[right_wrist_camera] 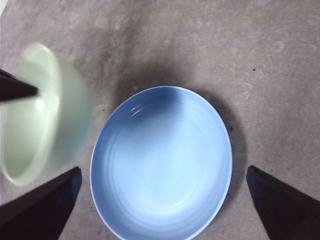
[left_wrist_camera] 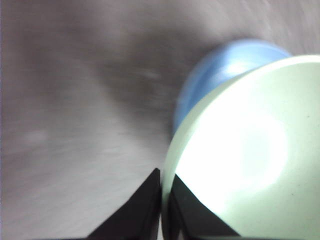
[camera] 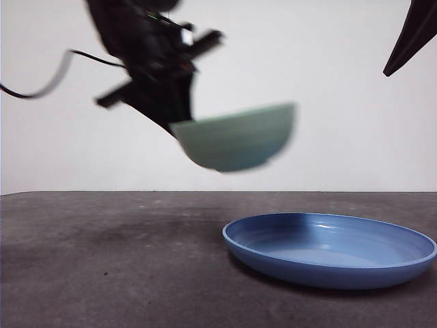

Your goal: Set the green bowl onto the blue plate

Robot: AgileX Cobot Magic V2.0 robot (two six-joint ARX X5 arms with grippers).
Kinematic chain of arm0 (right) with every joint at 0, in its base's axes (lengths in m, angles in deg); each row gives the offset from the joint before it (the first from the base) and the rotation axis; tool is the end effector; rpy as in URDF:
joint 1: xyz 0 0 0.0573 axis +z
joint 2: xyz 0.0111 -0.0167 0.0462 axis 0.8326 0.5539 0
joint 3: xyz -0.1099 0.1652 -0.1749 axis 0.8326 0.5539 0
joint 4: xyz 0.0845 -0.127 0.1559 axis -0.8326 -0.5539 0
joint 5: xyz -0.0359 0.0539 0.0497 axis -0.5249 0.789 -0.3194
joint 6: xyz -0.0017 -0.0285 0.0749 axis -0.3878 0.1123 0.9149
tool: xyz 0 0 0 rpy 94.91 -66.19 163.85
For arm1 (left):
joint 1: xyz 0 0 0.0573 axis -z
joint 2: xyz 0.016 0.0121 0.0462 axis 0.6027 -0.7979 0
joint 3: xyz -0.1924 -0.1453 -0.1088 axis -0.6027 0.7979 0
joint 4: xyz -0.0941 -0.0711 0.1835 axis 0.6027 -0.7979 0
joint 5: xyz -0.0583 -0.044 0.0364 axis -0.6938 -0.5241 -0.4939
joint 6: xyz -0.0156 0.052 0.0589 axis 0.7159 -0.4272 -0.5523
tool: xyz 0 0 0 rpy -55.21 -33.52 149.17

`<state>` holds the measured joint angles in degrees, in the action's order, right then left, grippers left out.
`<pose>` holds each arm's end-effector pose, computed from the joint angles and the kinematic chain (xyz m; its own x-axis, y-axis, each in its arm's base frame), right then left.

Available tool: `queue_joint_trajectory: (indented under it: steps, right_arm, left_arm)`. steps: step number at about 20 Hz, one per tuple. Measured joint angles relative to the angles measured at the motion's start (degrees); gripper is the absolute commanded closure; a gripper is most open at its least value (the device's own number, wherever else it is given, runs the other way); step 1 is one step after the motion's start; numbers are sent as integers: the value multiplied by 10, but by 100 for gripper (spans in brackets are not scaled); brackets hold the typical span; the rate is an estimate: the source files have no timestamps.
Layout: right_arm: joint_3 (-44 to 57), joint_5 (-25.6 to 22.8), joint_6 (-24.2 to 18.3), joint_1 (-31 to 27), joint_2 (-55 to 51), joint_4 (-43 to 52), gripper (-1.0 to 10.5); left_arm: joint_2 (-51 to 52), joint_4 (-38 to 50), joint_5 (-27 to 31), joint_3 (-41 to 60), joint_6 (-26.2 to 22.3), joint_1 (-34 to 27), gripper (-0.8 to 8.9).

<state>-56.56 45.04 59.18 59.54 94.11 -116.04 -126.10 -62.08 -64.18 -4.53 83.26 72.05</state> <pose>0.1621 0.0419 0.2563 0.5846 0.5322 -0.6124 -0.2476 0.8358 0.4900 0.2779 -0.2133 0.2483 0.2134 -0.4366 -0.8740 0.4724 0.8292 -0.2989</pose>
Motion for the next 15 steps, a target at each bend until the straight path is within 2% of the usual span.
queue_joint_trajectory:
  steps: [6, 10, 15]
  right_arm:
    - [0, 0, 0, 0, 0, 0, 345]
    - [0, 0, 0, 0, 0, 0, 345]
    - [0, 0, 0, 0, 0, 0, 345]
  left_arm:
    - [-137, -21, 8, -101, -3, 88, 805]
    - [-190, -38, 19, -142, -7, 91, 805]
    - [-195, -33, 19, -143, -7, 95, 805]
